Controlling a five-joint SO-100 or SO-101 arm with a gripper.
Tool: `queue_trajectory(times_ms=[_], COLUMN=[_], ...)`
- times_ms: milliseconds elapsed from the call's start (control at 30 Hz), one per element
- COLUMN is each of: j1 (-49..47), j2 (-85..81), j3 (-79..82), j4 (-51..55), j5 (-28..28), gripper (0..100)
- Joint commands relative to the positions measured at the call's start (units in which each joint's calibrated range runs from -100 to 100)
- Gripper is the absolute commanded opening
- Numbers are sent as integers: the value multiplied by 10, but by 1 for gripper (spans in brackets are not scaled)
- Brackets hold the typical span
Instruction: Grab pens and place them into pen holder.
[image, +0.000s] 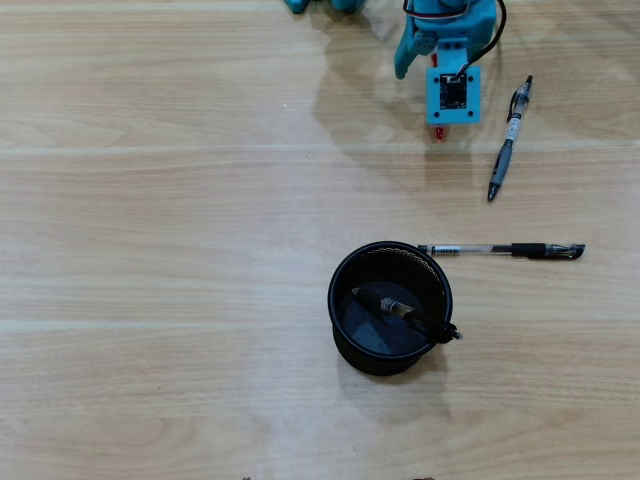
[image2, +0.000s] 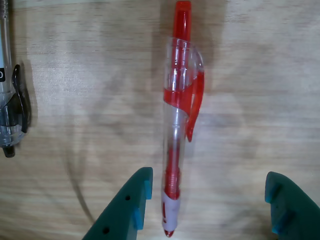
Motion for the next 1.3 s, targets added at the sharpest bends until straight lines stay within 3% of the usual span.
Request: queue_trajectory(times_ms=[0,133,433,533,633,933,1067,1167,1267], j1=[-16,-30,-40,-36,-28,-11,20,66,124], j2=[-14,-13,38,45,42,32,12,7,11], j3=[8,29,140,157,157,142,73,-13,-106], j4=[-6,-40,-249,-262,-260,-266,-267,-326,-458], j5=[-17,-27,-27,-27,-27,-20,39,131,247], gripper=[25,25,25,19,2,2,2,2,2])
